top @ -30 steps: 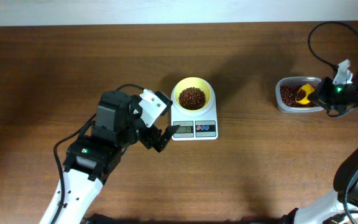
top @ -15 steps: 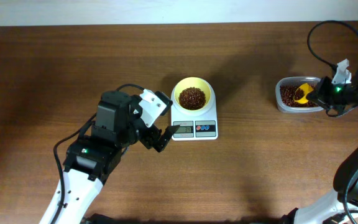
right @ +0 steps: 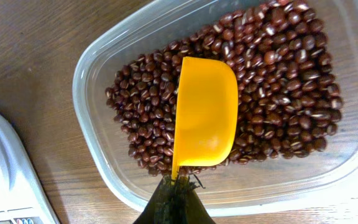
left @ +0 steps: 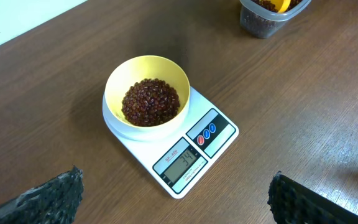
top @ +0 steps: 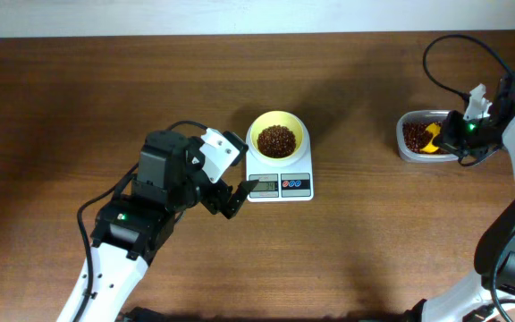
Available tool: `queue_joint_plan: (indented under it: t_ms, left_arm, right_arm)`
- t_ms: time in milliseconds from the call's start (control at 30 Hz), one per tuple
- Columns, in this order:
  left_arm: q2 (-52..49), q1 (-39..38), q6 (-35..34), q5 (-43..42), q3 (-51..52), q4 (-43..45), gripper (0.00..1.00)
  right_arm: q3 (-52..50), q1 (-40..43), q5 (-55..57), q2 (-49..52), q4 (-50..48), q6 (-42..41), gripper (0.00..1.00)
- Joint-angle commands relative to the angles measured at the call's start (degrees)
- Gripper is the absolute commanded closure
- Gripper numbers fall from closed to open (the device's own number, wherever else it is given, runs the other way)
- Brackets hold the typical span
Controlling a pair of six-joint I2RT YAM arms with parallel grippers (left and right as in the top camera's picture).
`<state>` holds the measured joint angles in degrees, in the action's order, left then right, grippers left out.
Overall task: Scoop item into bowl and weigh 50g on scale
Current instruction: 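Dip the scoop into the red beans with the right gripper, then lift the refilled scoop out of the tub with the right gripper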
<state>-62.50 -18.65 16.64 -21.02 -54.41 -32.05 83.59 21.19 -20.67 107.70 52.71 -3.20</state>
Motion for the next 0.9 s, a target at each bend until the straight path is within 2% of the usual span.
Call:
queue_joint_plan:
  t_ms: [0, 233, 500, 867]
  left_arm:
    - [-0.17, 0.31, -0.76, -0.22, 0.28, 0.04, 0.01]
    - [-0.17, 0.28, -0.76, -0.22, 0.28, 0.04, 0.01]
    - [-0.17, 0.31, -0.76, -0.22, 0.28, 0.04, 0.01]
    - [-0.17, 0.31, -0.76, -0.22, 0.28, 0.04, 0.01]
  right_arm:
    - [0.68, -0.5, -3.85, 0.48, 0.63, -0.26, 0.96]
    - [0.57, -0.44, -10.12, 0.48, 0.63, -0.24, 0.96]
    - [0.57, -0.09, -10.93, 0.48, 0.66, -0.33, 0.96]
    - [0.57, 7.3, -17.81, 0.48, 0.63, -0.28, 0.96]
